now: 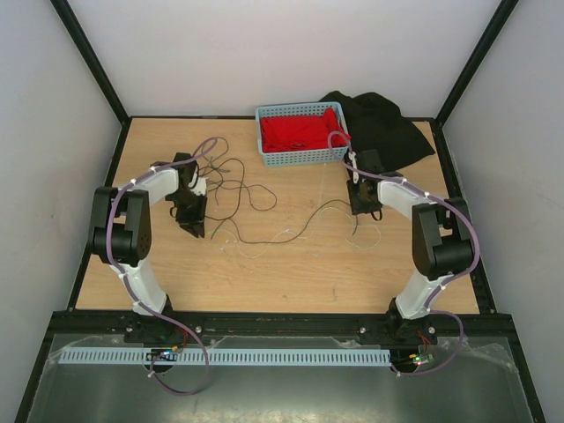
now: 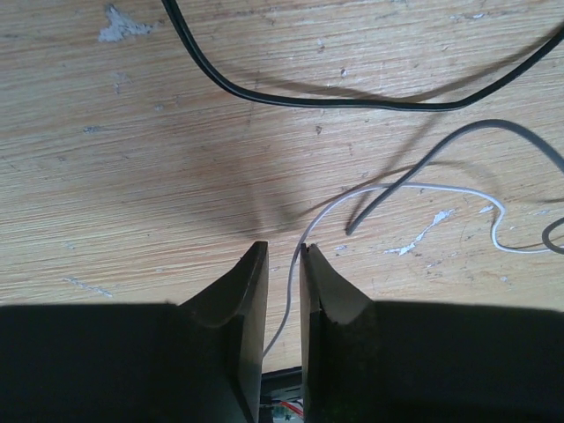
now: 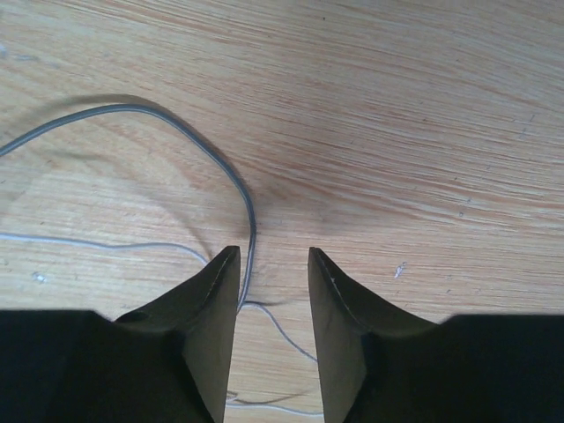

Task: Zip-tie the wires
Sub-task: Straighten the cable at the center of the board.

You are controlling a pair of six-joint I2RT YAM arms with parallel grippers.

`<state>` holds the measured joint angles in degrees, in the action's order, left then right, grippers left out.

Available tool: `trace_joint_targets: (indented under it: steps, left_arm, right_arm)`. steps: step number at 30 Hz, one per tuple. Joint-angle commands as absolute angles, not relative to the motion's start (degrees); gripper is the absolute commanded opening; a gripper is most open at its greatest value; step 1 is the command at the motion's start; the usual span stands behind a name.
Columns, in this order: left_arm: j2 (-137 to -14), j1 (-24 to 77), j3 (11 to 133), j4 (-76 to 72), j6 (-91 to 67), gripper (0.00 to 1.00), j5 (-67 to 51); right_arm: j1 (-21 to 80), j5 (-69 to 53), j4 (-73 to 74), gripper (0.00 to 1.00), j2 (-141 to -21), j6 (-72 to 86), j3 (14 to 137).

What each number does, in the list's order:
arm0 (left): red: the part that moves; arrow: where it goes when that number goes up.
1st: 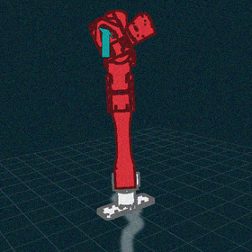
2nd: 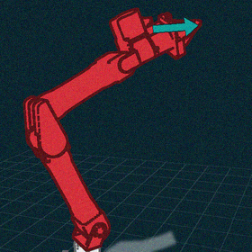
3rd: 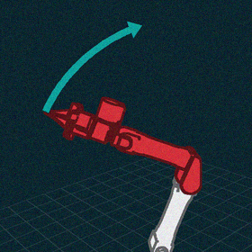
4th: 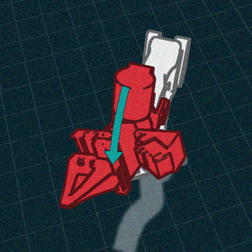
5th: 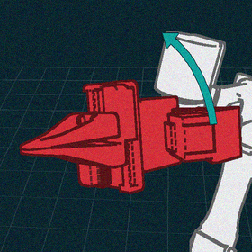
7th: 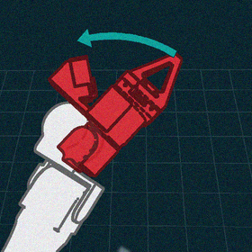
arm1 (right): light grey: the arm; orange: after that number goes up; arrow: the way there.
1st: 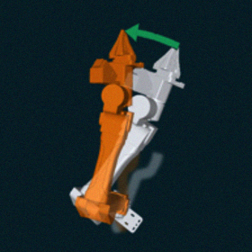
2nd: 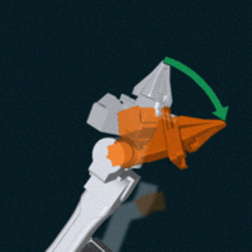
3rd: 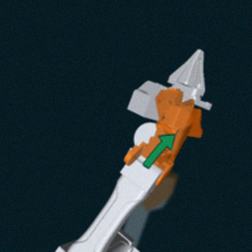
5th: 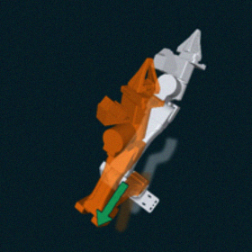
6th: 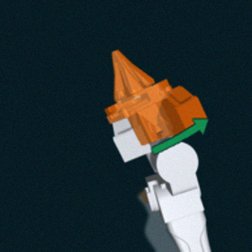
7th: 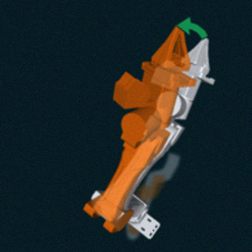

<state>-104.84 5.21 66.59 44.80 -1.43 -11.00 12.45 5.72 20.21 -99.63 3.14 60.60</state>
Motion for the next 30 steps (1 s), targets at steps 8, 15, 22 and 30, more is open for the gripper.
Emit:
trace_joint_targets:
  steps: [8, 15, 22, 30]
  left_arm:
    - [-101.51, 4.95, 69.29, 47.40, -0.18, 0.48, -9.01]
    - [-93.67, 2.47, 75.49, 48.39, -0.24, 0.69, -9.25]
    - [-95.94, 2.11, 85.60, 48.18, 0.67, 0.77, -11.38]
    - [-109.47, 2.32, 98.36, 48.08, 4.81, 0.70, -14.99]
  right_arm:
    - [12.75, 0.95, 23.04, 0.64, -91.62, 3.34, 64.59]
    - [12.83, -2.77, 22.21, 0.71, -87.29, 5.35, 65.54]
    - [14.06, -10.66, 15.04, 0.73, -82.41, 9.64, 61.74]
    - [15.07, -12.94, 13.73, 0.74, -79.32, 10.15, 59.06]
